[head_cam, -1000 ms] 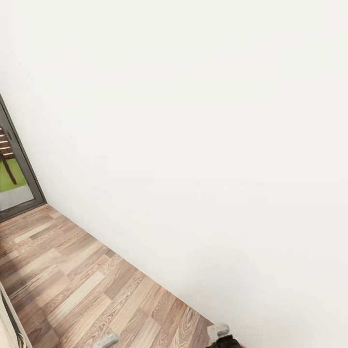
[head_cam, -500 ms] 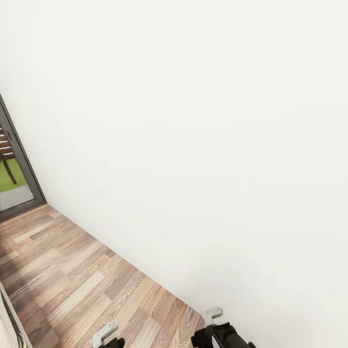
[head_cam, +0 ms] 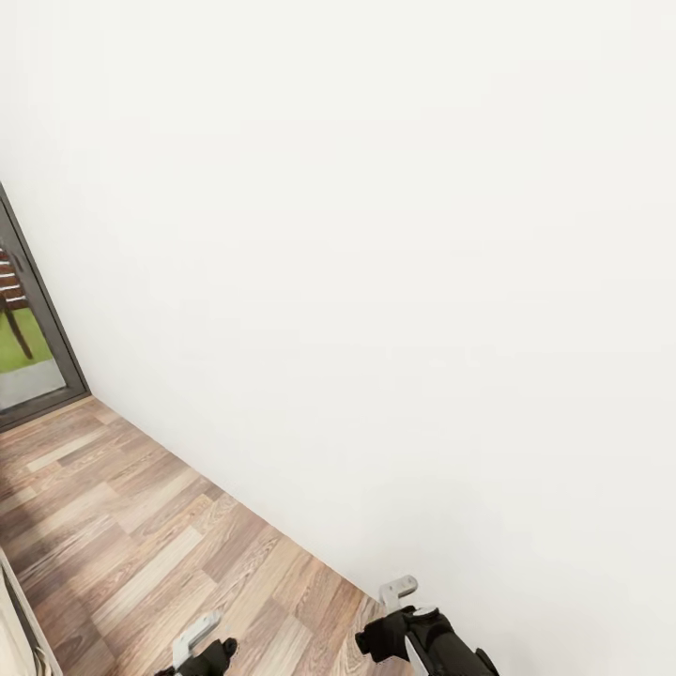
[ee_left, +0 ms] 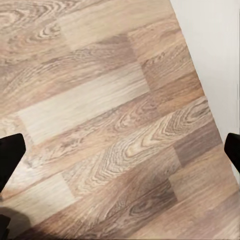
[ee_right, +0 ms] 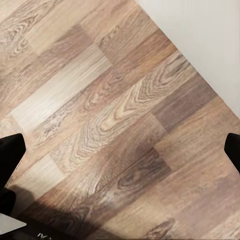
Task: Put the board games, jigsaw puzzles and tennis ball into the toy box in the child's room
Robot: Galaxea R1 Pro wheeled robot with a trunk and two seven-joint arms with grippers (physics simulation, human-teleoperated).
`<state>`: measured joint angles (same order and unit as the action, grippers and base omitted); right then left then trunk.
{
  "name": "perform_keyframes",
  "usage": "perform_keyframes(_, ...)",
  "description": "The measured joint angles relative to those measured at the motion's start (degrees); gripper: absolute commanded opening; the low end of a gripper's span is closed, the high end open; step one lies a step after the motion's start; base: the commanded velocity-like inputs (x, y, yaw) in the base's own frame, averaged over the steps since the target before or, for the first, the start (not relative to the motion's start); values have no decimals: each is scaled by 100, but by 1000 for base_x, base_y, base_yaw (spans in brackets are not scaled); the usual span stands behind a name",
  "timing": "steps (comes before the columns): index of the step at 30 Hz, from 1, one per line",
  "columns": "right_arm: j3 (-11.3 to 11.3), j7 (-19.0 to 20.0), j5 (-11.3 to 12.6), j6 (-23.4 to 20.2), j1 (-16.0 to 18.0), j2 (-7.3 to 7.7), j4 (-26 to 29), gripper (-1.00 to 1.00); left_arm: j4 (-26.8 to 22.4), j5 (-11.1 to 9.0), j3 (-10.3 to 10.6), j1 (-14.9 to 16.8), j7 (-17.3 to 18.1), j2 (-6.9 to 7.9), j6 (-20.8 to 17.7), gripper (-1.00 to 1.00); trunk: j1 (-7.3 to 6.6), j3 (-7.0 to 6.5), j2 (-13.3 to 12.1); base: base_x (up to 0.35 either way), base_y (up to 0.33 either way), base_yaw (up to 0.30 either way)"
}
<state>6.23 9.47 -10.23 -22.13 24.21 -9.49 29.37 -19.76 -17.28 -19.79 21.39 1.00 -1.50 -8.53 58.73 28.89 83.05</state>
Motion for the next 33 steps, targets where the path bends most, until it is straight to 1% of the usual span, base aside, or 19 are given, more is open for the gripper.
perform_keyframes(2, 28, 78, -2, 3, -2, 3, 106, 100, -836, -38, -12, -366, -12, -79, -208, 100, 0, 0, 0, 0, 0, 0)
perform_keyframes(3, 29, 79, -3, 4, -2, 3, 108, 100, -851, -40, -12, -372, -13, -81, -213, 100, 0, 0, 0, 0, 0, 0)
perform_keyframes(4, 53, 119, -2, 5, -4, 6, 168, 100, -1316, -72, -18, -573, -28, -126, -374, 100, 0, 0, 0, 0, 0, 0)
perform_keyframes(5, 134, 200, -2, 3, -17, 19, 326, 100, -2173, -145, -25, -945, -89, -199, -725, 100, 0, 0, 0, 0, 0, 0)
perform_keyframes(6, 186, 239, -3, 2, -46, 28, 436, 100, -2545, -183, -26, -1108, -131, -229, -869, 100, 0, 0, 0, 0, 0, 0)
perform_keyframes(7, 187, 240, -5, 2, -47, 29, 439, 100, -2558, -185, -26, -1114, -133, -230, -874, 100, 0, 0, -1, 0, 0, 0)
perform_keyframes(10, 322, 325, -8, -8, -289, 58, 948, 100, -3208, -263, -28, -1403, -280, -282, -1129, 100, 0, 0, 0, 0, 0, 0)
perform_keyframes(11, 323, 325, -10, -8, -292, 59, 955, 100, -3214, -264, -28, -1405, -282, -283, -1131, 100, 0, 0, -1, 0, 0, 0)
perform_keyframes(14, 403, 367, -8, -110, -743, 82, 1811, 100, -3553, -311, -21, -1553, -407, -313, -1264, 100, 0, 0, 0, 0, 0, 0)
perform_keyframes(16, 437, 381, -10, -334, -1065, 93, 2412, 100, -3704, -327, -3, -1610, -460, -333, -1320, 100, 0, 0, 0, 0, 0, 0)
perform_keyframes(17, 438, 381, -12, -338, -1071, 93, 2422, 100, -3706, -327, -3, -1611, -461, -334, -1321, 100, 0, 0, -1, 0, 0, 0)
perform_keyframes(19, 461, 392, -10, -630, -1336, 108, 2922, 100, -3826, -338, 38, -1645, -490, -349, -1360, 100, 0, 0, 0, 0, 0, 0)
perform_keyframes(22, 470, 396, -12, -774, -1443, 119, 3143, 100, -3892, -341, 72, -1658, -501, -356, -1375, 100, 0, 0, -1, 0, 0, 0)
perform_keyframes(25, 487, 426, -10, -1048, -1642, 176, 3636, 100, -4141, -352, 182, -1722, -512, -371, -1394, 100, 0, 0, 0, 0, 0, 0)
perform_keyframes(26, 487, 426, -9, -1050, -1644, 176, 3641, 100, -4144, -351, 183, -1723, -512, -371, -1395, 100, 0, 0, -1, 0, 0, 0)
perform_keyframes(28, 493, 471, -6, -1155, -1726, 243, 3881, 100, -4316, -375, 232, -1807, -508, -378, -1399, 100, 0, 0, 0, 0, 0, 0)
perform_keyframes(29, 502, 606, -3, -1255, -1829, 345, 4197, 100, -4513, -490, 278, -1938, -496, -382, -1399, 100, 0, 0, 0, 0, 0, 0)
perform_keyframes(32, 504, 822, -3, -1325, -1995, 426, 4558, 100, -4646, -657, 311, -2028, -489, -378, -1398, 100, 0, 0, 0, 0, 0, 0)
perform_keyframes(33, 504, 824, -4, -1326, -1997, 427, 4562, 100, -4647, -659, 311, -2029, -489, -378, -1398, 100, 0, 0, -1, 0, 0, 0)
